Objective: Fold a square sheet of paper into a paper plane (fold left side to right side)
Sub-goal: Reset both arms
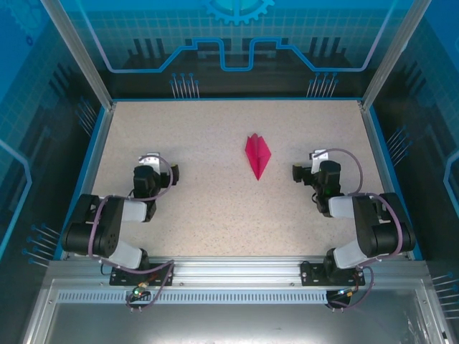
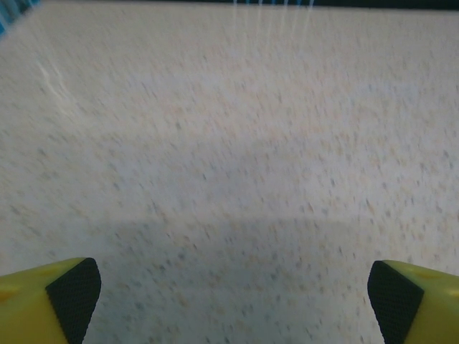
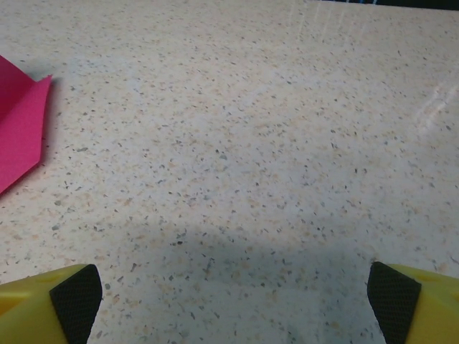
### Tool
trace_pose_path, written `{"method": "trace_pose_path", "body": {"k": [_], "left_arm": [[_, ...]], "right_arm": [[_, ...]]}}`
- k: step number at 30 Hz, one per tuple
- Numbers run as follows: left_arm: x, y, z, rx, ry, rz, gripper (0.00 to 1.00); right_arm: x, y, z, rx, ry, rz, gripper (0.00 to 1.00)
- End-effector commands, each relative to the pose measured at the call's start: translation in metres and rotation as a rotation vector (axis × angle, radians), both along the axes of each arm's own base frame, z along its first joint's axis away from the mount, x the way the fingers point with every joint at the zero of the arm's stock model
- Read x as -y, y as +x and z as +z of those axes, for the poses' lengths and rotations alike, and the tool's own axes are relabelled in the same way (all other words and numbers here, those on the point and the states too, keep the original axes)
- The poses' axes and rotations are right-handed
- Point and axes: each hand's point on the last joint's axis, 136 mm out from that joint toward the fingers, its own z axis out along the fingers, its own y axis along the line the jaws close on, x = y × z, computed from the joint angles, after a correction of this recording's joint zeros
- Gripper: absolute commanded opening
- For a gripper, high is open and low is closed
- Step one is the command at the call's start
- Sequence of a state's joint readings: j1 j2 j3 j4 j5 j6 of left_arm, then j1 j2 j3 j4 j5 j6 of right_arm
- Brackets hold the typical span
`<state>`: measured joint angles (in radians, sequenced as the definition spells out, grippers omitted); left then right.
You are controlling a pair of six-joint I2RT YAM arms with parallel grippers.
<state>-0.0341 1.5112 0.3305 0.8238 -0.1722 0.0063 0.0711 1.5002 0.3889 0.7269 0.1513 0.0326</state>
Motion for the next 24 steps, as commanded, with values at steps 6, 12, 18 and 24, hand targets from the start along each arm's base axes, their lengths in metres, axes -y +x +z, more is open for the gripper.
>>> {"method": "trace_pose_path", "body": {"k": [6,12,18,24], "left_arm": [[0.0044,0.0207,0.0219,0.047,-0.066,-0.052,0.99],[0.0066,0.0217,0.0218,0.040,-0.062,-0.066,0.99],[0.0075,0.0216,0.0218,0.039,-0.063,-0.069,0.99],[0.0071,0.0217,0.0221,0.040,-0.062,-0.067,0.99]], "right_arm": [[-0.0051,0.0138,0.0210,0.071,-0.004,0.041,0.99],[-0.0080,0.0139,0.0213,0.072,-0.014,0.048,0.99],[-0.0080,0.0139,0.0208,0.070,-0.013,0.048,0.99],[-0.0076,0.0141,0.0208,0.070,-0.012,0.048,0.99]]}}
